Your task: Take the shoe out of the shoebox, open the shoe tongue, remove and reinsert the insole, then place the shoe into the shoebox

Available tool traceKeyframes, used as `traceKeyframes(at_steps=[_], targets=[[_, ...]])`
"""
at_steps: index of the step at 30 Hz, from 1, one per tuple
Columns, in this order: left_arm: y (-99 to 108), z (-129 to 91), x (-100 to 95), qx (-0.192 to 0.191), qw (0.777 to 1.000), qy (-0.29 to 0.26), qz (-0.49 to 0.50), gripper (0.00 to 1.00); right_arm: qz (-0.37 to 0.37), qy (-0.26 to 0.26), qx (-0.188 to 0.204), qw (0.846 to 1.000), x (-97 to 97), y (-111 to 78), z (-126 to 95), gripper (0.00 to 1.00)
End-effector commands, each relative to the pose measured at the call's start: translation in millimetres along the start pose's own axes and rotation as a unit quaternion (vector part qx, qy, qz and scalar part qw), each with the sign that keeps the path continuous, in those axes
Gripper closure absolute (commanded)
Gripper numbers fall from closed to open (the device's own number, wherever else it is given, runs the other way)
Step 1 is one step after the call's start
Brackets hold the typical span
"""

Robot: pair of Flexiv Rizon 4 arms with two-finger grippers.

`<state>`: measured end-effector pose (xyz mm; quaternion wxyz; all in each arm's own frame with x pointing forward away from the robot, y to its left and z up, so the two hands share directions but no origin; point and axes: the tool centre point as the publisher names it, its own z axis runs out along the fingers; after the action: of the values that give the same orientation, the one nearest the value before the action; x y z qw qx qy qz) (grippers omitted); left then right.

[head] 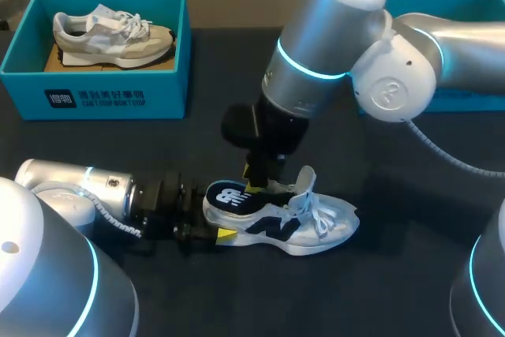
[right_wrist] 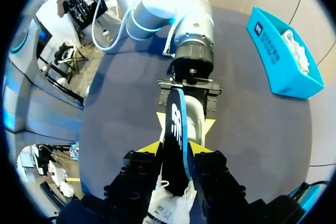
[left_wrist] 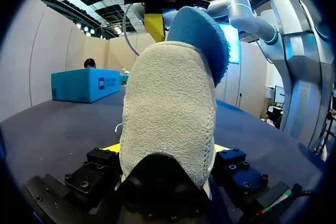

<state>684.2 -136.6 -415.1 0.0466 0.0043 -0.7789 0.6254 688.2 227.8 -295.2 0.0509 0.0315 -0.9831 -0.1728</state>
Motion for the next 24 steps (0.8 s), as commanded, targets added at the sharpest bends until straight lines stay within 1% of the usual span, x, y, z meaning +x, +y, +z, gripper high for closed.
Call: traceKeyframes(at_steps=[1, 5, 10, 13, 15, 16, 18, 19, 24], targets=[[-1, 0, 0.3, -0.001, 1.000, -0.002, 0.000, 1.00, 0.001, 0.018, -0.016, 1.000, -9.5, -2.7, 15, 0.71], [-1, 0, 0.3, -0.001, 1.000, -0.002, 0.000, 1.00, 0.001, 0.021, -0.020, 1.000, -10.8, -2.9, 15, 0.76], [-1, 0, 0.3, -0.001, 1.000, -0.002, 0.000, 1.00, 0.004, 0.019, -0.023, 1.000, -10.8, -3.2, 14, 0.78], [-1, 0, 0.3, -0.001, 1.000, -0.002, 0.000, 1.00, 0.006, 0.022, -0.027, 0.999, -10.5, -4.6, 14, 0.86], [-1, 0, 0.3, -0.001, 1.000, -0.002, 0.000, 1.00, 0.006, 0.024, -0.027, 0.999, -10.5, -5.2, 13, 0.89], [-1, 0, 0.3, -0.001, 1.000, -0.002, 0.000, 1.00, 0.007, 0.025, -0.026, 0.999, -10.4, -5.8, 12, 0.93], [-1, 0, 0.3, -0.001, 1.000, -0.002, 0.000, 1.00, 0.008, 0.024, -0.025, 0.999, -10.2, -6.3, 10, 0.96], [-1, 0, 0.3, -0.001, 1.000, -0.002, 0.000, 1.00, 0.009, 0.023, -0.025, 0.999, -10.2, -6.6, 9, 1.00], [-1, 0, 0.3, -0.001, 1.000, -0.002, 0.000, 1.00, 0.008, 0.023, -0.023, 0.999, -9.5, -4.7, 4, 1.00]])
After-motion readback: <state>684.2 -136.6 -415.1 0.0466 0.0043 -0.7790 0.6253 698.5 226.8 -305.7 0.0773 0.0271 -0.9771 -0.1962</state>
